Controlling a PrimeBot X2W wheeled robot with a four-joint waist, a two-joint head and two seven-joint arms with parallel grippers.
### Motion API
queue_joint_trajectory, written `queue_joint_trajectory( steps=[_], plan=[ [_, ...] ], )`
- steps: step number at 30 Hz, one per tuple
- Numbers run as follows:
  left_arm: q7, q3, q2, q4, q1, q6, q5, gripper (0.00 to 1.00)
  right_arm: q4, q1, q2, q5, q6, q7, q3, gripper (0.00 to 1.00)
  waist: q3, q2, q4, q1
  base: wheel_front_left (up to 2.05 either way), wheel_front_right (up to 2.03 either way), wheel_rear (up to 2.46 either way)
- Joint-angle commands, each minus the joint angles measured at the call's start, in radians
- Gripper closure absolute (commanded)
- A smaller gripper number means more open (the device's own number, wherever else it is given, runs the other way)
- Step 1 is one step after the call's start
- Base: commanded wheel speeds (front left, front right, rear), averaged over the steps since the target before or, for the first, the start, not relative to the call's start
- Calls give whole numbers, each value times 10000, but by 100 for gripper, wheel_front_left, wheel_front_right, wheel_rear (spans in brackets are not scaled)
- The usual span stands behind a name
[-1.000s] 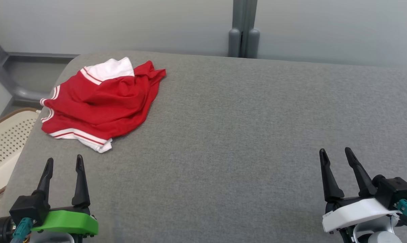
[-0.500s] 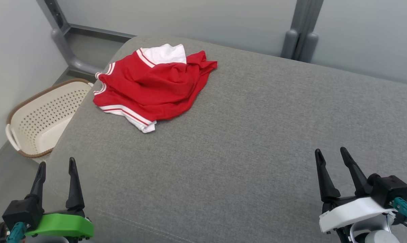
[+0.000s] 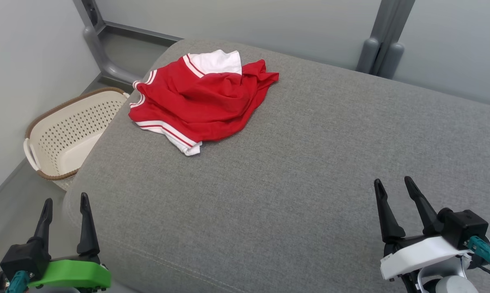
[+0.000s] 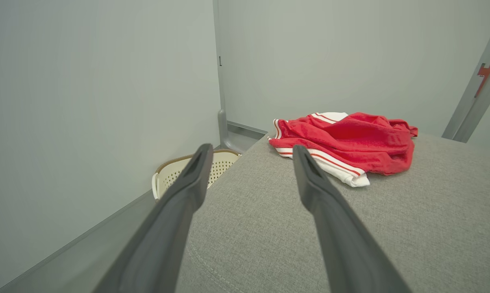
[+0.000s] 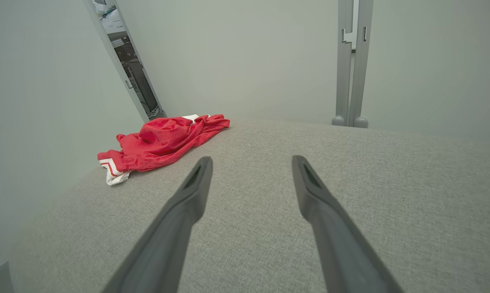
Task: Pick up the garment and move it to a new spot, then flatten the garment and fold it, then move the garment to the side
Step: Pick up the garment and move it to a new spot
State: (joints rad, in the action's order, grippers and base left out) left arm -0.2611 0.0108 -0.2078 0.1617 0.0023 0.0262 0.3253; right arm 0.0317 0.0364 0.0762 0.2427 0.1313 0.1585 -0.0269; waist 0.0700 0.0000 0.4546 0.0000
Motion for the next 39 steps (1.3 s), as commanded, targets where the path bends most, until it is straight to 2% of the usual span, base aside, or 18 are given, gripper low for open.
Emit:
queue_joint_trajectory(
  steps=[1,7,12,19,25,32,39],
  plan=[
    [-36,-31,-80,-57,-152,8,133,0,9,-107,68,-13,-12,-49,8,0,70,0,-183,0,0,0,0],
    [-34,-137,-247,80,-1288,-117,234,0,-267,-408,301,-176,-12,-174,238,0,627,0,-946,0,0,0,0],
    [6,-330,-495,392,-3075,-221,447,0,-786,-897,725,-310,-12,-467,589,0,1623,0,-1950,0,0,0,0],
    [187,-468,-1062,1335,-5884,-483,613,0,-1519,-1393,1183,-331,-12,-683,1483,0,3178,0,-3295,0,0,0,0],
    [337,-403,-1474,2513,-7861,-724,663,0,-2084,-1494,1210,-400,-12,-716,2137,0,4190,0,-4125,0,0,0,0],
    [1414,-190,-1762,4359,-9463,-1119,1041,0,-2472,-1507,1149,-449,-12,-719,2458,0,4938,0,-4515,0,0,0,0],
    [2955,67,-1867,6341,-10119,-1408,1662,0,-2550,-1659,1161,-480,-12,-732,2471,0,5206,0,-4617,0,0,0,0]
  ],
)
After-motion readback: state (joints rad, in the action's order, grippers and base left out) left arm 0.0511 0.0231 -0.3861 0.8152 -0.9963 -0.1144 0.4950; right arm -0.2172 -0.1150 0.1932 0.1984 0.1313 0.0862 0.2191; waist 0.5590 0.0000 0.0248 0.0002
